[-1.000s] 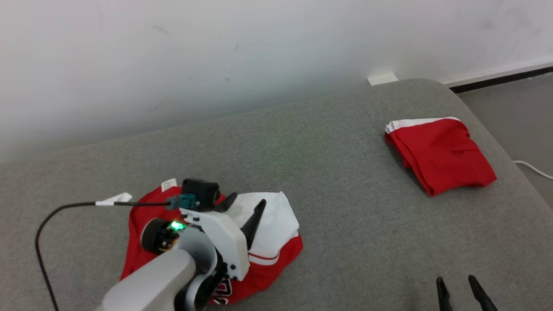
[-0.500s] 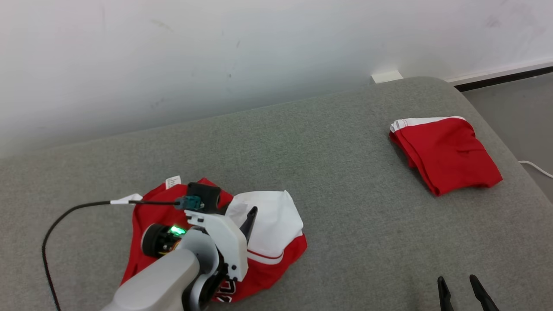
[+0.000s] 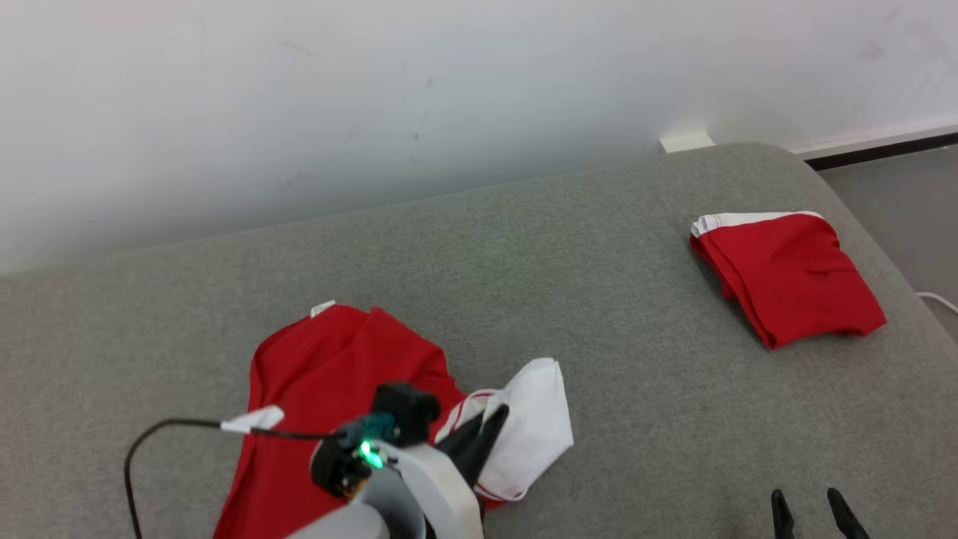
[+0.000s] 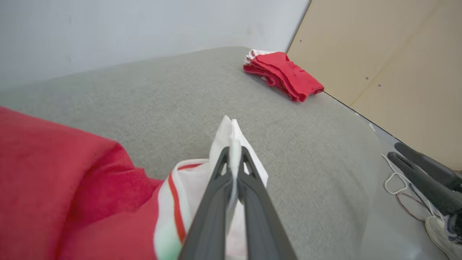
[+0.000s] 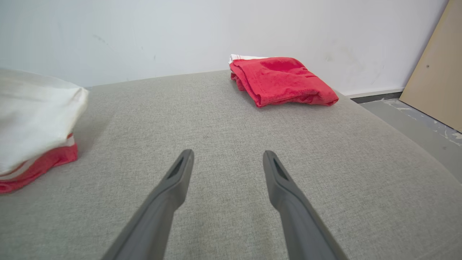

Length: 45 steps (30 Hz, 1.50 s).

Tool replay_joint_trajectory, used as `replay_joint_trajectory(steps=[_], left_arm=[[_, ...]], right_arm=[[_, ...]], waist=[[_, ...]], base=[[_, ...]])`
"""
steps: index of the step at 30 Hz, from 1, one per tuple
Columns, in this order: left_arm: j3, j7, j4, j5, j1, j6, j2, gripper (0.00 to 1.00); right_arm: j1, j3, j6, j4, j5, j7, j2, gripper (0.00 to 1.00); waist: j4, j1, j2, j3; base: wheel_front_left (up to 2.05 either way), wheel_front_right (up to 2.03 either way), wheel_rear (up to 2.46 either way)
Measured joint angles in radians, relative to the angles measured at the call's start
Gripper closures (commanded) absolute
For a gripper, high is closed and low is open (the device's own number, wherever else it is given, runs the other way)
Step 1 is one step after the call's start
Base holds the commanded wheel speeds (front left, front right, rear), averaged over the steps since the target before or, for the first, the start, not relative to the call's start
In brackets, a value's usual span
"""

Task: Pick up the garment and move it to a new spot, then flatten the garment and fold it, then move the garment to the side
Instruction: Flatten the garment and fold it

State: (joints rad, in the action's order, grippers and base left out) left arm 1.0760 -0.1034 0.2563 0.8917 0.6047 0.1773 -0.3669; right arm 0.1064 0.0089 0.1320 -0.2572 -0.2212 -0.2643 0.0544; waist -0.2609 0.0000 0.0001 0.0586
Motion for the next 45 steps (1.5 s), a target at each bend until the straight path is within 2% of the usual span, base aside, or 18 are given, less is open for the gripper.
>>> replay_joint_trajectory(steps=[4, 6, 7, 9, 10, 11, 13, 15, 16, 17, 18, 22, 27, 30, 32, 36, 39, 45], left_arm=[[0.054, 0.003, -0.079, 0.001, -0.085, -0.014, -0.024, 1.00], [0.094, -0.012, -0.091, -0.017, -0.106, -0.049, -0.024, 0.96], [0.097, -0.038, -0.093, -0.017, -0.122, -0.063, -0.016, 0.62], [0.123, -0.068, -0.073, -0.033, -0.138, -0.088, 0.003, 0.40], [0.132, -0.082, -0.056, -0.047, -0.144, -0.097, 0.012, 0.00], [0.140, -0.094, -0.040, -0.055, -0.150, -0.109, 0.021, 0.11], [0.156, -0.111, -0.009, -0.070, -0.162, -0.150, 0.038, 0.19], [0.160, -0.128, 0.012, -0.068, -0.177, -0.185, 0.056, 0.53], [0.165, -0.129, 0.024, -0.078, -0.182, -0.200, 0.059, 0.47], [0.168, -0.133, 0.035, -0.081, -0.188, -0.213, 0.062, 0.17], [0.171, -0.132, 0.048, -0.080, -0.199, -0.227, 0.061, 0.00], [0.190, -0.084, 0.086, -0.073, -0.240, -0.261, 0.046, 0.00], [0.160, -0.102, 0.056, -0.042, -0.248, -0.268, 0.040, 0.00], [0.089, -0.132, -0.002, -0.018, -0.249, -0.232, 0.033, 0.00], [0.019, -0.151, -0.049, -0.023, -0.249, -0.186, 0.026, 0.00], [-0.124, -0.160, -0.139, -0.098, -0.268, -0.081, -0.004, 0.00], [-0.226, -0.160, -0.193, -0.170, -0.323, -0.027, -0.024, 0.00], [-0.370, -0.160, -0.193, -0.280, -0.444, 0.047, -0.040, 0.00]], right_arm=[[0.000, -0.002, 0.000, 0.002, 0.000, 0.000, -0.001, 0.00], [-0.002, 0.002, 0.000, 0.002, 0.000, 0.000, -0.001, 0.00], [-0.002, 0.001, 0.000, 0.002, 0.000, 0.000, -0.002, 0.00], [-0.005, 0.002, 0.000, 0.000, 0.000, 0.000, -0.001, 0.00], [-0.006, 0.002, 0.000, -0.001, 0.000, 0.000, -0.001, 0.00], [-0.007, 0.002, 0.000, -0.002, 0.000, 0.000, -0.001, 0.00], [-0.008, 0.005, 0.000, -0.004, 0.000, 0.000, -0.002, 0.00], [-0.009, 0.006, 0.000, -0.007, 0.000, 0.000, -0.002, 0.00], [-0.009, 0.007, 0.000, -0.009, 0.000, 0.000, -0.002, 0.00], [-0.009, 0.007, 0.000, -0.011, 0.000, 0.000, -0.002, 0.00], [-0.009, 0.007, 0.000, -0.013, 0.000, 0.000, -0.001, 0.00], [-0.004, 0.007, 0.000, -0.021, 0.000, 0.000, -0.001, 0.00], [0.012, -0.001, 0.000, -0.023, 0.001, 0.000, 0.006, 0.00], [0.018, -0.003, 0.000, -0.017, 0.002, 0.000, 0.006, 0.00], [0.019, -0.008, 0.000, -0.011, 0.002, 0.000, 0.006, 0.00], [0.025, -0.023, 0.000, 0.014, 0.002, 0.000, 0.007, 0.00], [0.024, -0.035, 0.000, 0.044, 0.003, 0.000, 0.010, 0.00], [0.018, -0.039, 0.000, 0.104, 0.006, 0.000, 0.015, 0.00]], waist=[[0.019, 0.0000, 0.0000, 0.004], [0.029, 0.0000, 0.0000, 0.008], [0.034, 0.0000, 0.0000, 0.010], [0.043, 0.0000, 0.0000, 0.012], [0.046, 0.0000, 0.0000, 0.012], [0.049, 0.0000, 0.0000, 0.012], [0.054, 0.0000, 0.0000, 0.013], [0.056, 0.0000, 0.0000, 0.010], [0.057, 0.0000, 0.0000, 0.008], [0.056, 0.0000, 0.0000, 0.004], [0.056, 0.0000, 0.0000, 0.001], [0.055, 0.0000, 0.0000, -0.018], [0.057, 0.0000, 0.0000, -0.046], [0.060, 0.0000, 0.0000, -0.059], [0.063, 0.0000, 0.0000, -0.065], [0.079, 0.0000, 0.0000, -0.077], [0.094, 0.0000, 0.0000, -0.082], [0.132, 0.0000, 0.0000, -0.090]], base=[[0.00, 0.00, 0.00], [0.00, 0.00, 0.00], [0.00, 0.00, 0.00], [0.00, 0.00, 0.00], [0.00, 0.00, 0.00], [0.00, 0.00, 0.00], [0.00, 0.00, 0.00], [0.00, 0.00, 0.00], [0.00, 0.00, 0.00], [0.00, 0.00, 0.00], [0.00, 0.00, 0.00], [0.00, 0.00, 0.00], [0.00, 0.00, 0.00], [0.00, 0.00, 0.00], [0.00, 0.00, 0.00], [0.00, 0.00, 0.00], [0.00, 0.00, 0.00], [0.00, 0.00, 0.00]])
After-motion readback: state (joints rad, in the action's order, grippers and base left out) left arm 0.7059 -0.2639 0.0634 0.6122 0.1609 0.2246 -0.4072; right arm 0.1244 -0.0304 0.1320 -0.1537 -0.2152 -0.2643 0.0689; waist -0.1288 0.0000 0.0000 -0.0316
